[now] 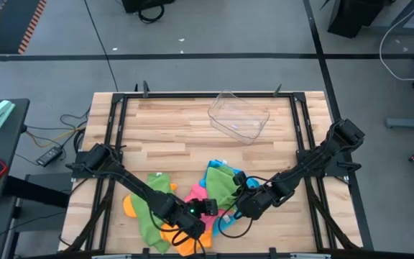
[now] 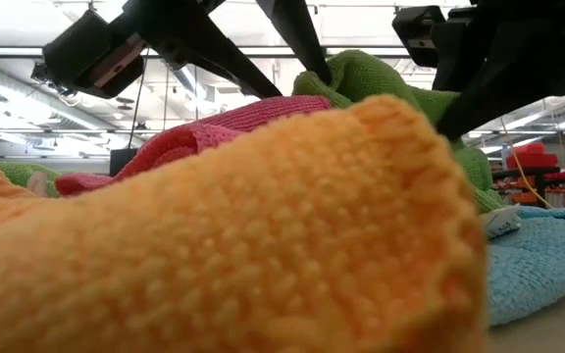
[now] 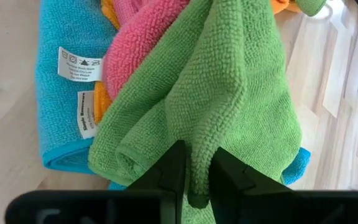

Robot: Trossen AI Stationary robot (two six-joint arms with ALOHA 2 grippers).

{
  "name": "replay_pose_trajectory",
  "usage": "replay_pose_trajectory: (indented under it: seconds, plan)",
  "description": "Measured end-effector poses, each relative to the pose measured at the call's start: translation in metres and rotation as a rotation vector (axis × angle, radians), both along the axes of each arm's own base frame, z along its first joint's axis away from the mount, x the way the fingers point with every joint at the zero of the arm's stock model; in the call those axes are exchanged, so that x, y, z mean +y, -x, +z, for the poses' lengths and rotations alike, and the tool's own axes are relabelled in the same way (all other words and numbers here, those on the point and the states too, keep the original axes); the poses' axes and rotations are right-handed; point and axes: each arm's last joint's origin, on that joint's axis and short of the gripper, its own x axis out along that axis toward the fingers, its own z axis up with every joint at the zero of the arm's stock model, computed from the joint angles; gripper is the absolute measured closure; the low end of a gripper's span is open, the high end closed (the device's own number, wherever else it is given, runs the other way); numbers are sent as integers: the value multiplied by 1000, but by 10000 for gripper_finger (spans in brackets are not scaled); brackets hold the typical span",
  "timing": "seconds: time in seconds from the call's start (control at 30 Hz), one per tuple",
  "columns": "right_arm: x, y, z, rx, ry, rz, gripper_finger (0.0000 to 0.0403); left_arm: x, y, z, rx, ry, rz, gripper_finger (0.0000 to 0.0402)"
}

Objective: Fold microfiber towels
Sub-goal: Fold the top green towel

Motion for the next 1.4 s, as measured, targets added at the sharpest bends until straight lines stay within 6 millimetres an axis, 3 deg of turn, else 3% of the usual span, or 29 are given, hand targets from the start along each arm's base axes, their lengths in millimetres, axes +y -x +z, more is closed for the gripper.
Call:
replay_pose_trajectory:
  seconds: [0.23, 0.57, 0.83, 1.0, 1.2, 1.4]
  plan:
    - [0, 0, 0, -1, -8, -9, 337, 1, 0, 0, -37, 78, 98, 302]
    - [2, 2, 3, 4, 3, 33, 324, -2, 6, -2, -112, 331, 365, 390]
    - [-1, 3, 8, -1, -26, 21, 319, -9, 14, -4, -158, 505, 541, 385]
    - [-5, 5, -1, 19, -58, 18, 295, -9, 22, -8, -105, 576, 646, 394]
    - [-6, 5, -10, -44, -78, 49, 257, -8, 36, -8, -60, 536, 718, 382]
    - [0, 6, -9, -150, 46, 107, 246, 1, 53, 3, -20, 502, 817, 392]
